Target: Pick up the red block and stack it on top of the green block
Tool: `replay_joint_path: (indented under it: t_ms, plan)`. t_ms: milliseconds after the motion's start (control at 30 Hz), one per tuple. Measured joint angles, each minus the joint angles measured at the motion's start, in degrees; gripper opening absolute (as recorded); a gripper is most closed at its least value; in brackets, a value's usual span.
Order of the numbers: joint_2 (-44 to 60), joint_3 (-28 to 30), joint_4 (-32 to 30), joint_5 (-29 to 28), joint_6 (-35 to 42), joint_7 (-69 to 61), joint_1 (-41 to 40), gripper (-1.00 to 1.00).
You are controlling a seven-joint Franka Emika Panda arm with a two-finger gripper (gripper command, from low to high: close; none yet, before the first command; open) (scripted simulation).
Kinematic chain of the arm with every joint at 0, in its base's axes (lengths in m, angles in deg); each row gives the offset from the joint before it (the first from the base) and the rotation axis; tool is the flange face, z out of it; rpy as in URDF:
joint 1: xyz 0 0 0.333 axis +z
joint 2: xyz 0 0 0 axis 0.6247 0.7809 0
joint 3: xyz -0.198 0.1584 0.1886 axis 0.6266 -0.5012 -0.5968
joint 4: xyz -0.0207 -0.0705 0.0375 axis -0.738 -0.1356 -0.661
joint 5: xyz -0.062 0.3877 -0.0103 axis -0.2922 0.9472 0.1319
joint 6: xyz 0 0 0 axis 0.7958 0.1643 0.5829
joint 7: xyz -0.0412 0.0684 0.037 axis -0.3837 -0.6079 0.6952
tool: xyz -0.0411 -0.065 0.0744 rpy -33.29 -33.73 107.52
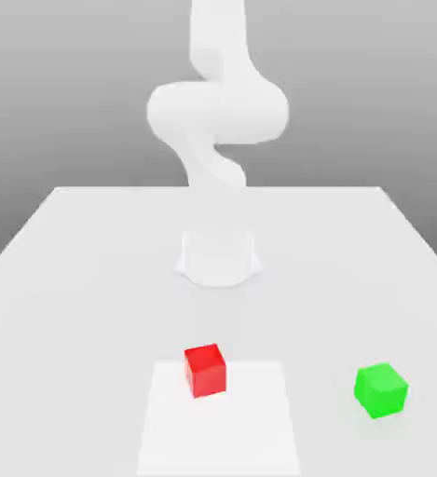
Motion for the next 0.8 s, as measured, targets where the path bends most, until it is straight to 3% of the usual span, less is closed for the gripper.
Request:
replay_joint_path:
  t_ms: [567,800]
  plan:
    - [35.1,5.9,-28.3,-1.2,-25.1,-17.3,2.8,0.00]
    - [51.6,2.7,-28.3,4.9,-38.6,-23.0,1.2,0.00]
